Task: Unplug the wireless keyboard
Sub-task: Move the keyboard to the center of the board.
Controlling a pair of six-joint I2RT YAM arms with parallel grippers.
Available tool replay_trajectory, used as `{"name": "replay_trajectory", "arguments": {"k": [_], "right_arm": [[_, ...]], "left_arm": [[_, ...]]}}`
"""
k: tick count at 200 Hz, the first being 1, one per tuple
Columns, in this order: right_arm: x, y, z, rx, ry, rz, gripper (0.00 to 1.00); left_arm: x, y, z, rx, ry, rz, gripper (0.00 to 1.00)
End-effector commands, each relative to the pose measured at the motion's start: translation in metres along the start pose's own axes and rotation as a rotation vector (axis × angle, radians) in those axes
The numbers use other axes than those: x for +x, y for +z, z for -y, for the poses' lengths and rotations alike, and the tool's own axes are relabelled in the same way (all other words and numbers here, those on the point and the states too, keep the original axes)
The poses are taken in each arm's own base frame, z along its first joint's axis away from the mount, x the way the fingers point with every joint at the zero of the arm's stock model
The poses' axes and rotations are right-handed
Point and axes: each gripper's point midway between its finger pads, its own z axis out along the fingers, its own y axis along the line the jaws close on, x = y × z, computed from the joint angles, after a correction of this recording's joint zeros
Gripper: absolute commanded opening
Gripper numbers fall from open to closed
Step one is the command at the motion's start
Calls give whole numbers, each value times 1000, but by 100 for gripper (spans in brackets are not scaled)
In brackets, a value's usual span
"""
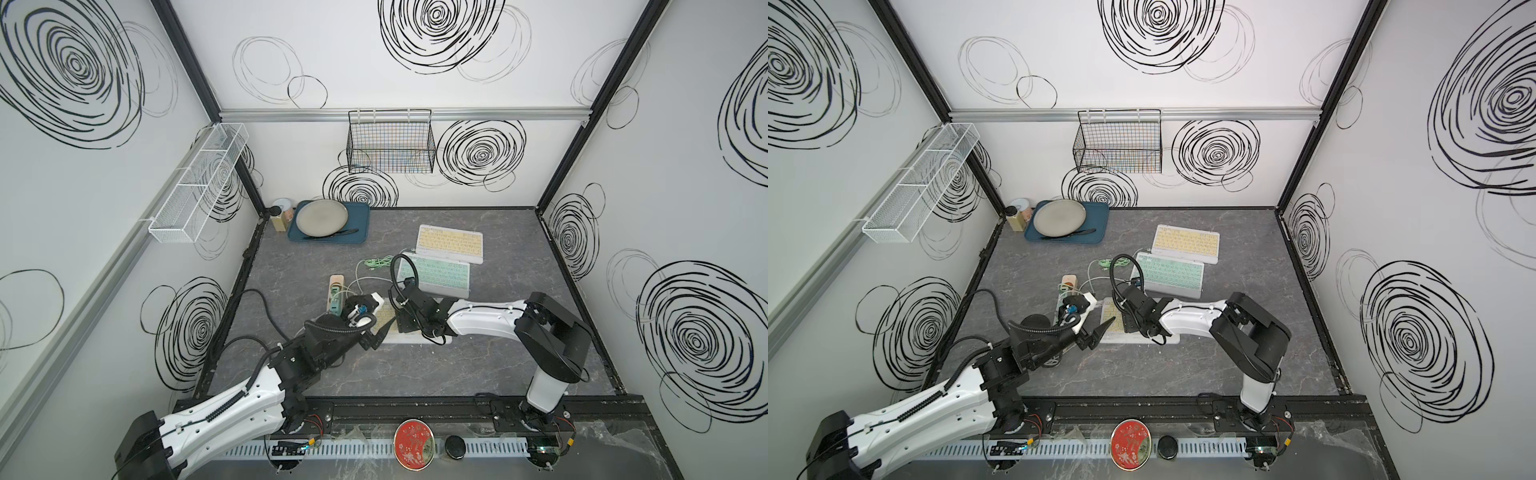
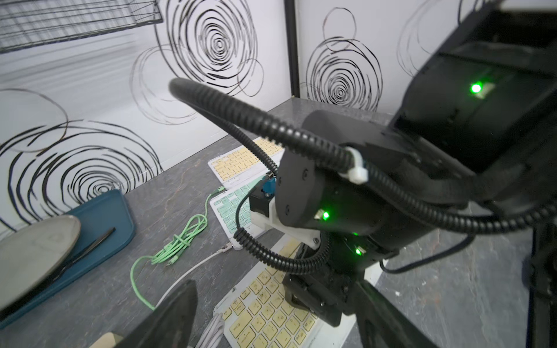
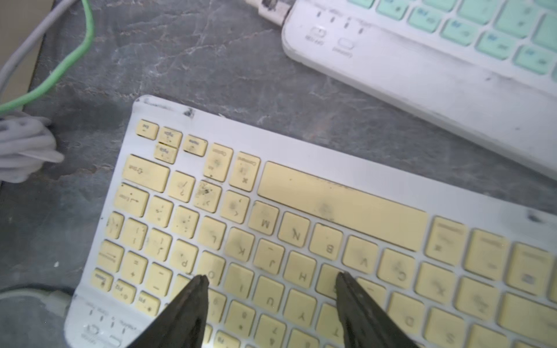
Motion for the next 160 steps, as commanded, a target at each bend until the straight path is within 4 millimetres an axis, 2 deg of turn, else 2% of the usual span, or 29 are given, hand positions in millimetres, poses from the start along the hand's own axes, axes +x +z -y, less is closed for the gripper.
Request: {"name": "replay_trajectory", "arguments": {"k": [1, 41, 87, 119, 160], "right_arm": [[47, 0, 54, 153, 7, -98, 72], [77, -7, 99, 191, 106, -134, 72], [75, -22, 130, 188, 221, -97, 73], [65, -34, 140, 182, 263, -52, 75], [49, -43, 135, 147, 289, -16, 74]], "left_arm": [[23, 2, 21, 69, 188, -54, 84], [40, 8, 42, 179, 279, -101, 82], [72, 18, 51, 253, 402, -240, 81], [92, 30, 61, 292, 432, -322, 77], [107, 48, 72, 336, 476, -425, 72]]}}
